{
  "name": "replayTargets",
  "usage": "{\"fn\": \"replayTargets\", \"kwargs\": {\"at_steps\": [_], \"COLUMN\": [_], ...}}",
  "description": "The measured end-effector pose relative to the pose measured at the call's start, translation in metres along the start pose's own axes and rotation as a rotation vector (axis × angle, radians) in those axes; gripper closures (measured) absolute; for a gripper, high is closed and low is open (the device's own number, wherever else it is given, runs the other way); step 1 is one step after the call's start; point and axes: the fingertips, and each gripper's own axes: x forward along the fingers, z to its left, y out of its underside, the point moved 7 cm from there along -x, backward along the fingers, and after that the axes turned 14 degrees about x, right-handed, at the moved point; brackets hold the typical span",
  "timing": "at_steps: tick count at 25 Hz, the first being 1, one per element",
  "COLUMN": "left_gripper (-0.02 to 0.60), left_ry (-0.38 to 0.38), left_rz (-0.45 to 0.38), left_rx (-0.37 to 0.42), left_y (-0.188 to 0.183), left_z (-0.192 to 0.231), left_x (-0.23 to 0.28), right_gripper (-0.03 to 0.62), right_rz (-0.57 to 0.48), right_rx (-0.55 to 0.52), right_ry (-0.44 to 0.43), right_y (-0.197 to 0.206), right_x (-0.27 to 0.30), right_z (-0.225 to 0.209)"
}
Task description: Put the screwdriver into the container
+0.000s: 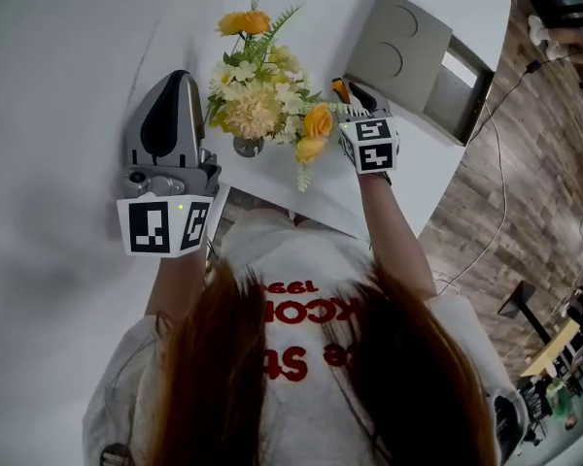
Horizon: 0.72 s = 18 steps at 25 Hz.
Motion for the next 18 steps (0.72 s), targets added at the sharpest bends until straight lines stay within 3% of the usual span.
{"fn": "replayTargets", "kwargs": {"at_steps": [4, 9, 12, 18], "left_gripper": [0.571, 0.571, 0.571, 0.571], "left_ry": [-0.007, -0.017, -0.026, -0.026], "left_rz": [0.007, 0.001, -0.007, -0.040], "left_rx": [0.008, 0.012, 0.014, 0.018], "left_y": [0.002, 0.000, -0.003, -0.014], "left_z": [0.001, 0.005, 0.008, 0.010], "left_x": [0.003, 0.006, 0.008, 0.012], "right_gripper": [0.471, 0.480, 0.482, 0.487], "right_rz": [0.059, 0.018, -0.051, -0.291], "right_rx": [-0.002, 0.025, 0.055, 0.094], "right_ry": [0.008, -0.036, -0.074, -0.144], "right_y": [0.007, 0.000, -0.014, -0.063], "right_x": [0.011, 0.003, -0.014, -0.067], "right_z": [-0.001, 0.003, 0.006, 0.016]}}
